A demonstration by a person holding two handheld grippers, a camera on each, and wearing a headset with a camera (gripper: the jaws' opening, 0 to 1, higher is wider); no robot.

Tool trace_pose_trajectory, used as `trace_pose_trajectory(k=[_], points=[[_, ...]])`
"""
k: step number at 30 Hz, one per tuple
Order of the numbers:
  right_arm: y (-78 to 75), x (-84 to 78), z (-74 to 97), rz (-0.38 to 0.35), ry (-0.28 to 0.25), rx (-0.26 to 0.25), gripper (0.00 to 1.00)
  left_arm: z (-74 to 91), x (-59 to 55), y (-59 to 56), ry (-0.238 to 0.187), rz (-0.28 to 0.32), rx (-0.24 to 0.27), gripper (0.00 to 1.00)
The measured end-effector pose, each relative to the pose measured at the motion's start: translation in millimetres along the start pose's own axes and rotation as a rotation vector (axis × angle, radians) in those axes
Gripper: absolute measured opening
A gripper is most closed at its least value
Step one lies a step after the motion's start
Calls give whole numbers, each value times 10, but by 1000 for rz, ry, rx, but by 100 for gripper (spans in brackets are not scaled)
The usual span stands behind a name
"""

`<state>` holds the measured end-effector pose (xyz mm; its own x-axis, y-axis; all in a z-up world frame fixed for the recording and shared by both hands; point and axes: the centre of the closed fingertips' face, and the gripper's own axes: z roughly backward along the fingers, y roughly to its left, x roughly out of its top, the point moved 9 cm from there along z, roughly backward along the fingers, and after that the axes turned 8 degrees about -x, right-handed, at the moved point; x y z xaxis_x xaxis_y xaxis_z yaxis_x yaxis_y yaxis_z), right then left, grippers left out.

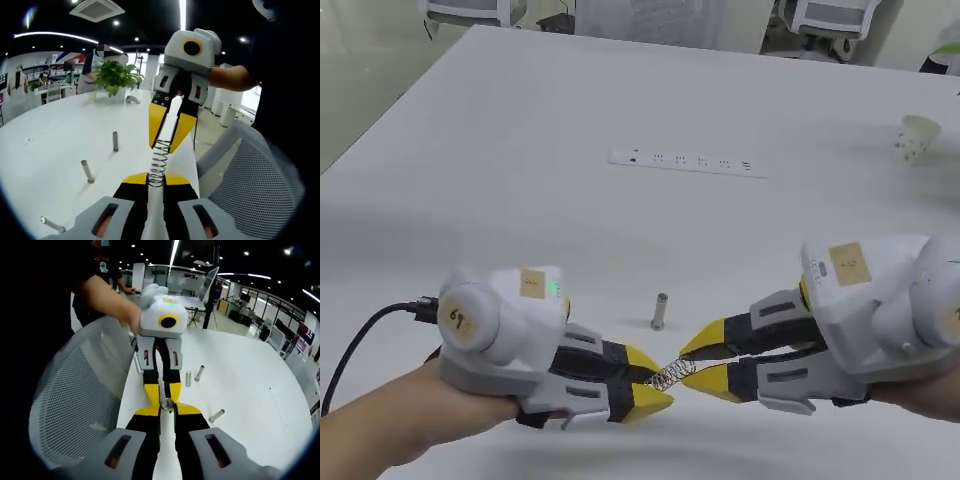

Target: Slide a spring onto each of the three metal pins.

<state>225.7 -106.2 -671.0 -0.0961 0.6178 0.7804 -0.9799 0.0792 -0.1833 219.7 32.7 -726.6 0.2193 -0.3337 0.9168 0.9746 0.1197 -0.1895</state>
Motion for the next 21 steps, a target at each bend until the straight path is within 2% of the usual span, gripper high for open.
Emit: trace_pose_trajectory(k=[5, 8, 15, 21], points=[[21, 36, -28, -27, -30, -1, 8, -19, 5, -7, 2, -8, -2, 2], [40, 86, -60, -81, -82, 0, 8, -33, 15, -18, -9, -7, -9, 2], [64, 100, -101, -63, -106, -4, 7, -64, 29, -41, -5, -18, -11, 2], [48, 77, -71, -59, -114, -16, 7, -17, 11, -38, -9, -6, 1, 2]])
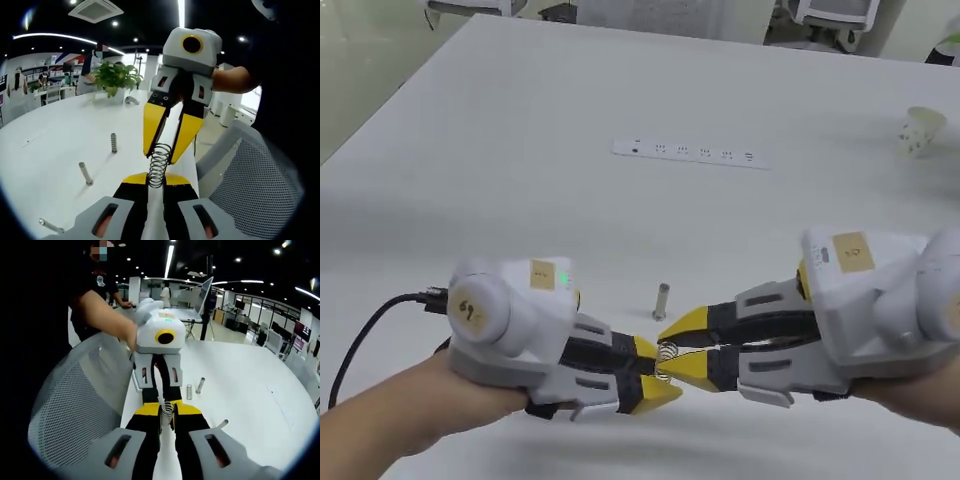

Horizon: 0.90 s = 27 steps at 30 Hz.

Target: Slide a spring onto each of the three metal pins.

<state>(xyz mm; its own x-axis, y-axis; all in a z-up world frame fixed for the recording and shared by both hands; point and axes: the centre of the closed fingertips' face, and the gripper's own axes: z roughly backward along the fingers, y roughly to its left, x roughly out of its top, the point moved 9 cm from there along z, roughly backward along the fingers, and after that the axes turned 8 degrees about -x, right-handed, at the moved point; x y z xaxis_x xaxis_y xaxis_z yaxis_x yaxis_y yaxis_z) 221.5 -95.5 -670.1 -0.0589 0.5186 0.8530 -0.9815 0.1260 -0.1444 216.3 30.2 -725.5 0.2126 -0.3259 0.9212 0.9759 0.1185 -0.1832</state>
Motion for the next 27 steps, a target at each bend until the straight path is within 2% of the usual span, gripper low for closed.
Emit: trace_pose_trajectory(k=[5, 20, 27], points=[[-4, 6, -8, -13, -15, -6, 7, 4, 9, -4, -3, 0, 2, 2], [13, 28, -14, -6, -18, -17, 7, 2, 20, -26, -17, 39, 3, 3], [0, 28, -11, -6, -15, -26, 7, 12, 31, -27, -22, 44, 10, 9]])
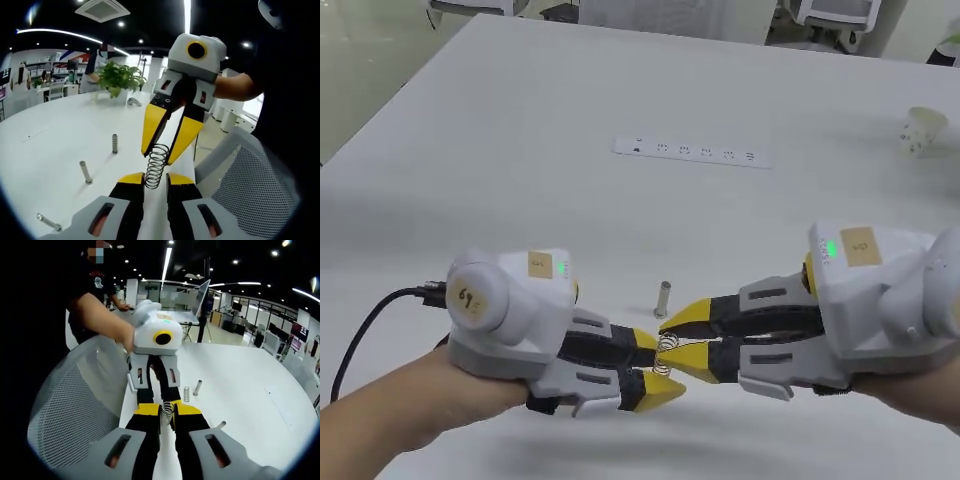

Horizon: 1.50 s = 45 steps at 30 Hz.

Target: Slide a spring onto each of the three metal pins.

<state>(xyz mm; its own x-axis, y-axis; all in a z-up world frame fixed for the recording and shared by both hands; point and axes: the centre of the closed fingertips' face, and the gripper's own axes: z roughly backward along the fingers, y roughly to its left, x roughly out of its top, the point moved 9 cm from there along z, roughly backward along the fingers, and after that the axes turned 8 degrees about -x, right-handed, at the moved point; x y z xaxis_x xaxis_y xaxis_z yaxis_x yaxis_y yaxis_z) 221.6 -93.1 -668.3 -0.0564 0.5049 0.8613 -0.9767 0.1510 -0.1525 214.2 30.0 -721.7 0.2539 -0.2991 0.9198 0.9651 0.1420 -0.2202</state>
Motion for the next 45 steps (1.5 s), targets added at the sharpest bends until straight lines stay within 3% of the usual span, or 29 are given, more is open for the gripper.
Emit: trace_pose_trajectory(k=[12, 21, 36, 45], points=[[-25, 18, 9, 8, -1, -9, 7, 44, -3, 27, -4, 9, 20, 12], [-19, 19, 12, 17, 6, -7, 7, 76, 6, 47, -13, 10, 46, 20], [-51, -19, 31, 13, 17, -28, 7, 301, -80, 98, -13, 48, 119, 40], [-50, -42, 17, 12, 25, -35, 7, 407, -153, 72, -11, 72, 159, 56]])
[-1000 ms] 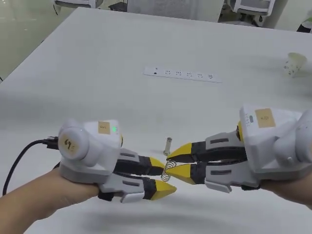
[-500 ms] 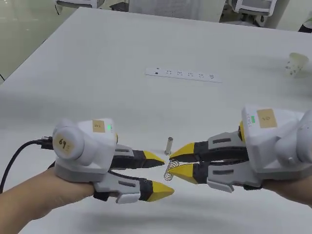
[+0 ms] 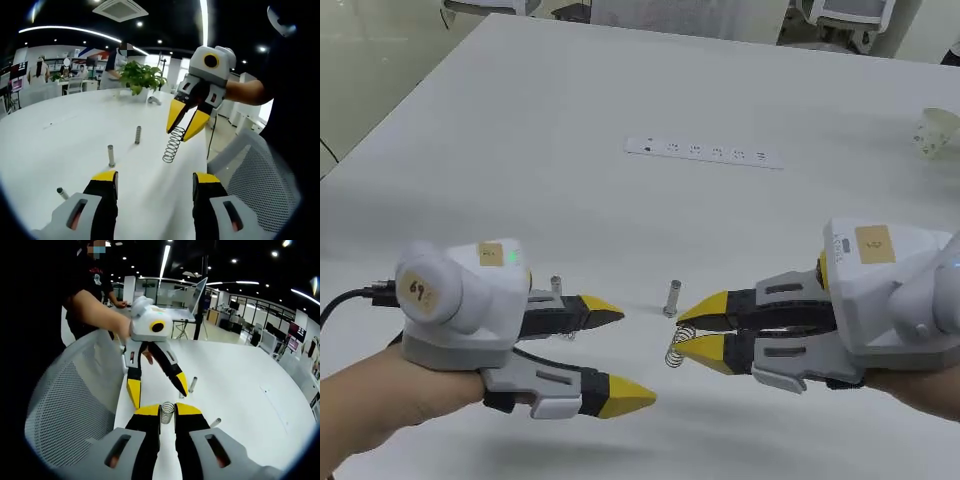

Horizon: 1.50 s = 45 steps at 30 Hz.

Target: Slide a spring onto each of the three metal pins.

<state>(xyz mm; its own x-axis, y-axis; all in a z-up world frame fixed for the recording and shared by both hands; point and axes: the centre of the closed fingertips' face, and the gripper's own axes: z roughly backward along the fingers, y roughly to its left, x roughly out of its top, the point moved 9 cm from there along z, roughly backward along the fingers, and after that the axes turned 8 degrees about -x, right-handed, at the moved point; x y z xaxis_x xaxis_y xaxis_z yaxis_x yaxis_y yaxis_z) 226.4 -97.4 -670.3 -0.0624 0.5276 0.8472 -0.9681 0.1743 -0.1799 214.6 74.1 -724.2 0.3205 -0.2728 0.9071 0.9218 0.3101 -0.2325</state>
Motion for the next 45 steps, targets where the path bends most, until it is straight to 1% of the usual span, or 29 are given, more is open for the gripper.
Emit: trace_pose_trajectory(k=[2, 5, 8, 10, 15, 16, 20, 24, 29, 33, 39, 42, 45], points=[[-3, -5, -2, 2, 3, -3, 7, 26, -12, -4, 0, 7, 6, 59], [-10, -10, -1, 2, 3, -9, 7, 76, -30, 5, -1, 13, 21, 60], [-24, -15, 7, 8, 9, -17, 7, 137, -54, 27, -3, 29, 40, 64], [-37, -18, 15, 7, 9, -24, 7, 190, -77, 41, -2, 39, 50, 65], [-78, -32, 33, -2, 11, -47, 7, 357, -117, 88, -11, 62, 90, 68], [-82, -36, 34, -3, 13, -49, 7, 371, -118, 91, -12, 65, 93, 68], [-96, -47, 38, -8, 16, -54, 7, 498, -139, 126, -22, 78, 131, 70], [-103, -59, 43, -9, 22, -56, 7, 601, -176, 168, -29, 89, 169, 73], [-117, -70, 47, -12, 26, -59, 7, 675, -193, 204, -36, 100, 203, 79], [-132, -80, 49, -16, 29, -68, 8, 714, -210, 231, -41, 100, 238, 87], [-144, -94, 64, -15, 34, -74, 8, 758, -236, 259, -48, 105, 267, 97], [-146, -108, 61, -13, 44, -68, 8, 778, -252, 274, -52, 111, 278, 98], [-152, -122, 34, -4, 69, -59, 8, 786, -260, 282, -48, 115, 287, 98]])
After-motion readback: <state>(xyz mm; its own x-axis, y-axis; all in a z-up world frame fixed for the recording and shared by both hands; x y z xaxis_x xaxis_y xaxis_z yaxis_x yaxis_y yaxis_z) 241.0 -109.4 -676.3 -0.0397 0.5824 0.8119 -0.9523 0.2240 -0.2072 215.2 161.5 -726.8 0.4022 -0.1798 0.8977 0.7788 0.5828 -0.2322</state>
